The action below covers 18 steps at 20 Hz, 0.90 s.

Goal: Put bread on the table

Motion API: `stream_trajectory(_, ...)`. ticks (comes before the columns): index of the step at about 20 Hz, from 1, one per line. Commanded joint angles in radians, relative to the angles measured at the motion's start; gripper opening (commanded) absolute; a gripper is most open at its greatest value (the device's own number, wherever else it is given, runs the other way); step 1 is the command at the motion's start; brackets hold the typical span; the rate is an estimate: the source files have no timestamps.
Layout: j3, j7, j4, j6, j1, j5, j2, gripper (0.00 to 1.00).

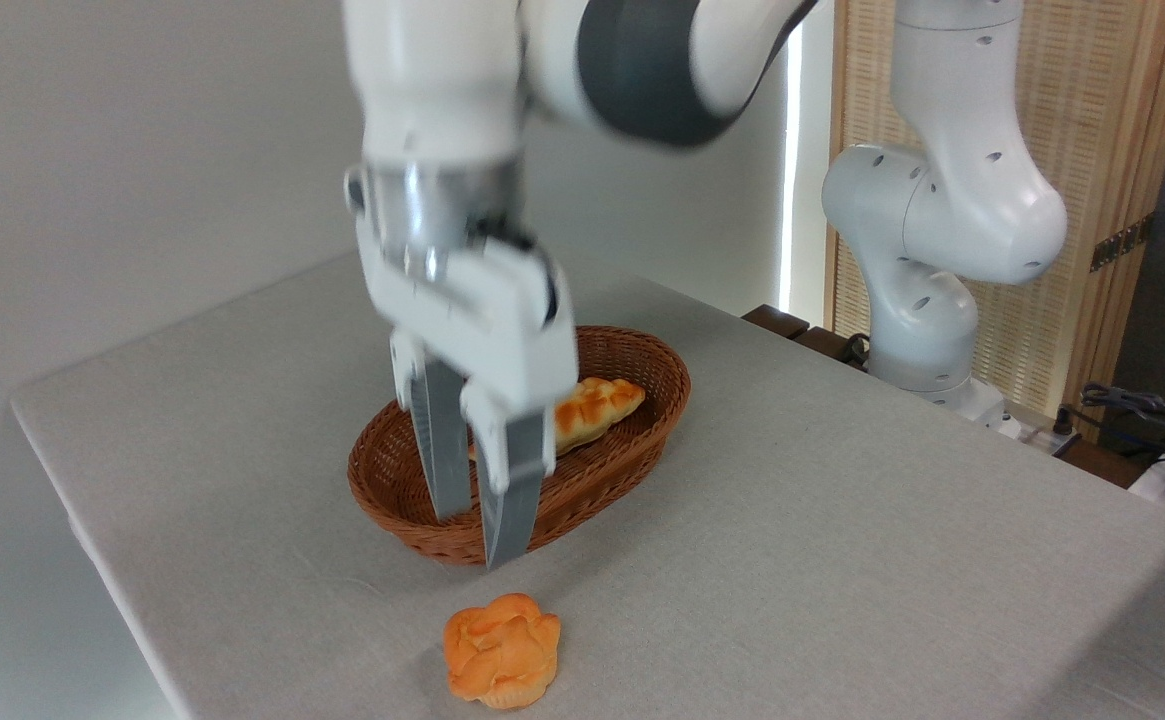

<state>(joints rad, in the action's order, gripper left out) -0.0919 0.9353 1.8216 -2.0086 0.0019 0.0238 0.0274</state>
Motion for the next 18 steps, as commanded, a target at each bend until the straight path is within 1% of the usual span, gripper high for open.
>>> stream_trajectory(1,0.017,-0.021,-0.005,0.091,0.006,-0.112,0.084,1.00)
stream_trajectory(2,0.032,-0.023,-0.024,0.150,0.007,-0.137,0.091,1.00)
stream_trajectory(4,0.053,-0.044,-0.100,0.298,0.006,-0.143,0.079,1.00)
stream_trajectory(6,0.070,-0.148,-0.189,0.378,0.004,-0.143,0.037,1.00)
stream_trajectory(7,0.075,-0.194,-0.212,0.386,0.001,-0.139,0.025,1.00)
stream_trajectory(10,0.080,-0.201,-0.211,0.384,-0.013,-0.124,0.010,1.00)
stream_trajectory(12,0.093,-0.204,-0.219,0.386,-0.029,-0.070,-0.006,1.00)
stream_trajectory(13,0.093,-0.207,-0.220,0.386,-0.029,-0.059,-0.013,1.00)
stream_trajectory(15,0.109,-0.207,-0.220,0.386,-0.029,-0.056,-0.015,1.00)
stream_trajectory(18,0.110,-0.207,-0.220,0.390,-0.031,-0.054,-0.017,1.00)
